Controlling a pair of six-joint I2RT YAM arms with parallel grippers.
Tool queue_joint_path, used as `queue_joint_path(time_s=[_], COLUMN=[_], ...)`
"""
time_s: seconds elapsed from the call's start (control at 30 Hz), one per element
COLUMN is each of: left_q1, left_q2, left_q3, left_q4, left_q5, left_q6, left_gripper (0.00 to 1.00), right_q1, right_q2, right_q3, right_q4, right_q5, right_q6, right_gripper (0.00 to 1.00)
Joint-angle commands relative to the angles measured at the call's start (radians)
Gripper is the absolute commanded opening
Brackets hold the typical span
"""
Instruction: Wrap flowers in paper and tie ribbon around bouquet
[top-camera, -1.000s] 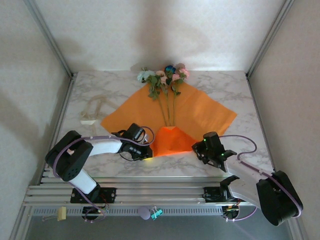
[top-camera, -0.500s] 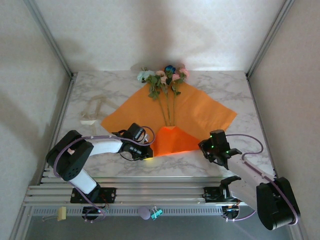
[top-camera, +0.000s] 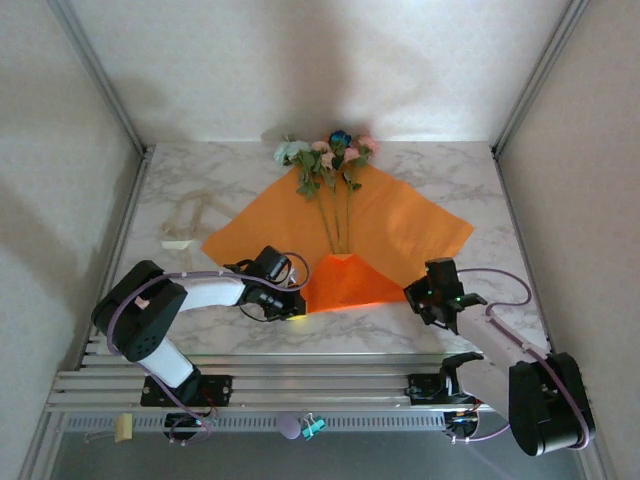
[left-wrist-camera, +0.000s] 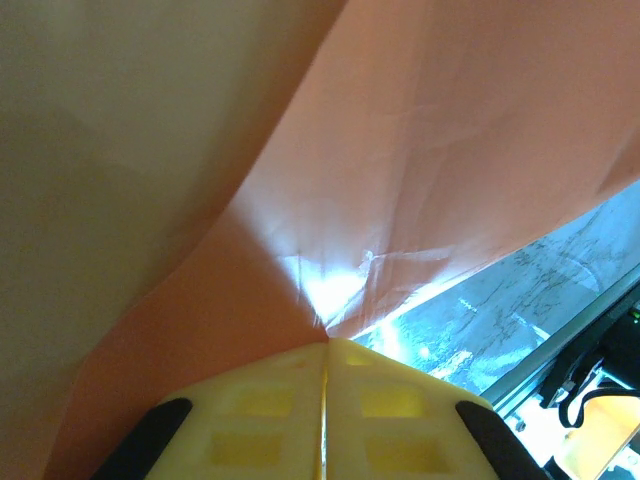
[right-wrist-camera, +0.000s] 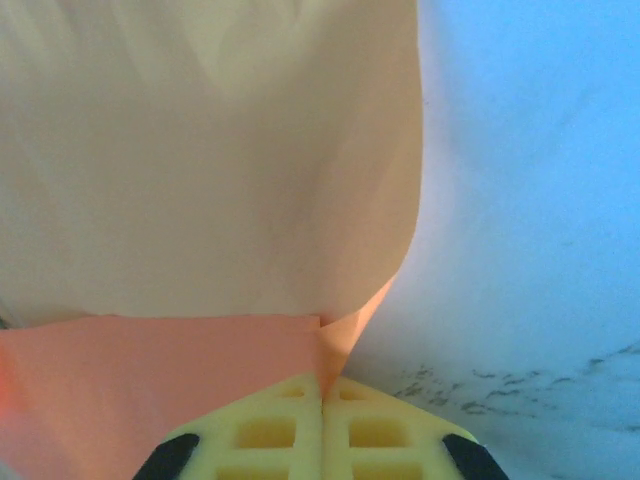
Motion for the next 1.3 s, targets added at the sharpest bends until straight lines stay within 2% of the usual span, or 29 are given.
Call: queue_joint_path(time_s=[0.0, 0.07, 0.1, 0.17, 0.23, 0.27, 0.37, 0.47, 0.53, 0.7, 0.8, 0.87, 0.97, 1.03, 1.13, 1.27], left_q1=[0.002, 0.004, 0.005, 0.009, 0.017, 0.022, 0.052, 0.088, 0.09, 0.09, 0.084, 0.045, -0.057, -0.12, -0.167, -0.186], left_q2=[0.037, 0.031, 0.028, 0.015, -0.004, -0.018, -0.064, -0.107, -0.132, -0.212, -0.335, -0.453, -0.603, -0.641, -0.579, -0.471], left_q3=[-0.027, -0.033, -0.038, -0.047, -0.054, -0.054, -0.042, -0.03, -0.015, -0.004, -0.042, -0.103, -0.232, -0.313, -0.375, -0.379], left_q4=[-0.119, -0.123, -0.124, -0.134, -0.153, -0.168, -0.229, -0.243, -0.246, -0.283, -0.254, -0.158, 0.044, 0.204, 0.412, 0.5], left_q5=[-0.113, -0.129, -0.136, -0.156, -0.178, -0.194, -0.25, -0.253, -0.252, -0.283, -0.263, -0.255, -0.338, -0.427, -0.494, -0.551], left_q6=[0.009, 0.004, 0.002, -0.002, -0.001, 0.002, 0.024, 0.029, 0.015, -0.063, -0.23, -0.457, -0.813, -0.972, -1.069, -1.057], left_gripper=[0.08, 0.08, 0.08, 0.08, 0.07, 0.07, 0.07, 0.08, 0.17, 0.32, 0.45, 0.51, 0.55, 0.56, 0.56, 0.54], right_q1=[-0.008, -0.003, 0.006, 0.031, 0.08, 0.115, 0.246, 0.359, 0.401, 0.439, 0.437, 0.436, 0.435, 0.434, 0.432, 0.422], right_q2=[0.001, -0.032, -0.062, -0.114, -0.136, -0.131, -0.066, 0.024, 0.115, 0.312, 0.371, 0.413, 0.454, 0.466, 0.479, 0.481], right_q3=[0.063, 0.095, 0.128, 0.181, 0.237, 0.263, 0.323, 0.335, 0.339, 0.367, 0.38, 0.387, 0.38, 0.366, 0.356, 0.358], right_q4=[-0.14, -0.254, -0.322, -0.421, -0.467, -0.462, -0.434, -0.305, -0.232, -0.174, -0.174, -0.182, -0.172, -0.163, -0.171, -0.208], right_q5=[0.045, 0.075, 0.101, 0.158, 0.196, 0.196, 0.194, 0.128, 0.063, -0.008, -0.003, -0.004, -0.027, -0.04, -0.049, -0.048], right_q6=[-0.018, -0.025, -0.035, -0.075, -0.126, -0.157, -0.205, -0.243, -0.233, -0.198, -0.191, -0.181, -0.158, -0.137, -0.127, -0.127], right_gripper=[0.14, 0.6, 0.74, 0.78, 0.71, 0.61, 0.43, 0.3, 0.22, 0.14, 0.13, 0.1, 0.08, 0.08, 0.07, 0.07])
